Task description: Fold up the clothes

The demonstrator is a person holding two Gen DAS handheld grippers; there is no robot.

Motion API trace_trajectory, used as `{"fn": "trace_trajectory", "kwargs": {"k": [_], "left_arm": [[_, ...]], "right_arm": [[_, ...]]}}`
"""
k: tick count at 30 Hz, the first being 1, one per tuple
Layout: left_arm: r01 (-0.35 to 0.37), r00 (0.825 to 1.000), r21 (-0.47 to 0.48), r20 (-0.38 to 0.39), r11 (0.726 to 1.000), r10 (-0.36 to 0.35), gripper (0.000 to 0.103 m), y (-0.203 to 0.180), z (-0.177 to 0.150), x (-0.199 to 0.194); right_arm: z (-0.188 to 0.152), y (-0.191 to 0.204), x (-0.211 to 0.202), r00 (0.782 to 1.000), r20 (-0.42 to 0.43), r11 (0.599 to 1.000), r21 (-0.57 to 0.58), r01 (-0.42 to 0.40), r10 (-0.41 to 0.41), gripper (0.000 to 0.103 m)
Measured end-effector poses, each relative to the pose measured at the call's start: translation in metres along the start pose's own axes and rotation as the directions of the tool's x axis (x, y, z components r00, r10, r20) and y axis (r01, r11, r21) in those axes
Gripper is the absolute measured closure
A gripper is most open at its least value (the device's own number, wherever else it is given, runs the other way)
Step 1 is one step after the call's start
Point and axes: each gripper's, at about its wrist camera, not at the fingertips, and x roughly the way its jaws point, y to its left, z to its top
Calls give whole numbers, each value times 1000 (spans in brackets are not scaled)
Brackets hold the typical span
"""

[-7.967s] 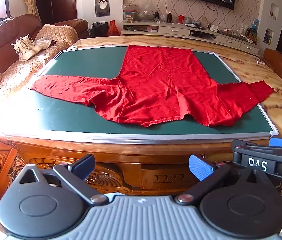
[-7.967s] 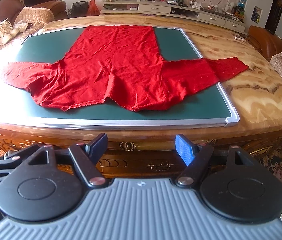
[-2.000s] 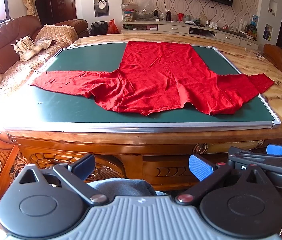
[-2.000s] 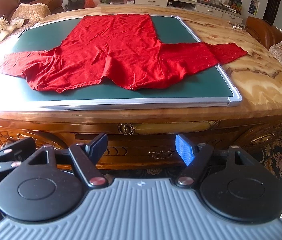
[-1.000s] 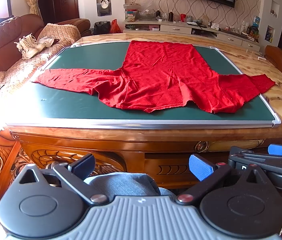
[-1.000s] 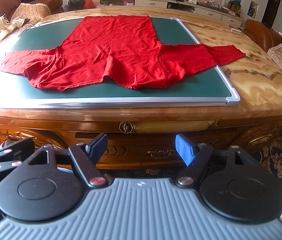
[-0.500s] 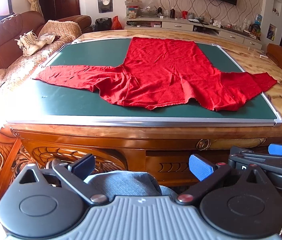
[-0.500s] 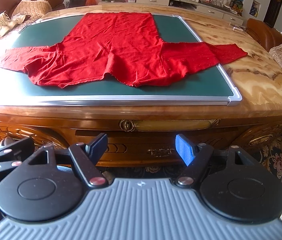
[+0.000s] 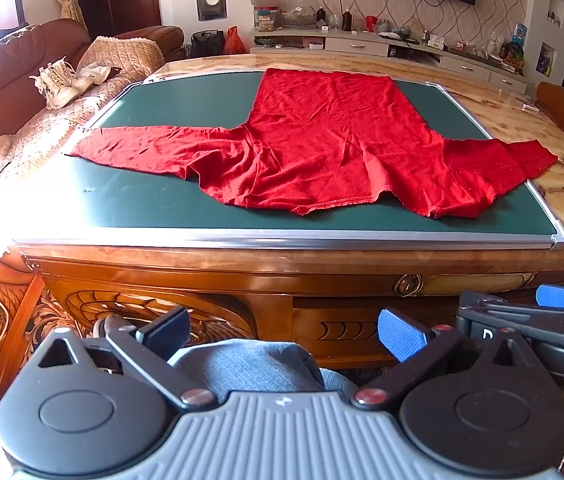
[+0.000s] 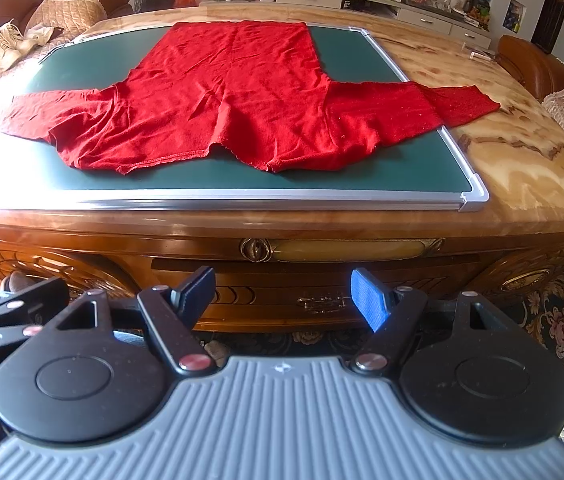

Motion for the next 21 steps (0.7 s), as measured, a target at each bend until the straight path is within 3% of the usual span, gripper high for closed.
{"fn": "trace_trajectory", "kwargs": {"k": [21], "left_arm": [[7, 1000, 3, 12, 1000, -7, 0, -1, -2, -2]], "right_arm": [[-4, -2, -3, 1000, 13, 1000, 18, 2, -3, 20]]}}
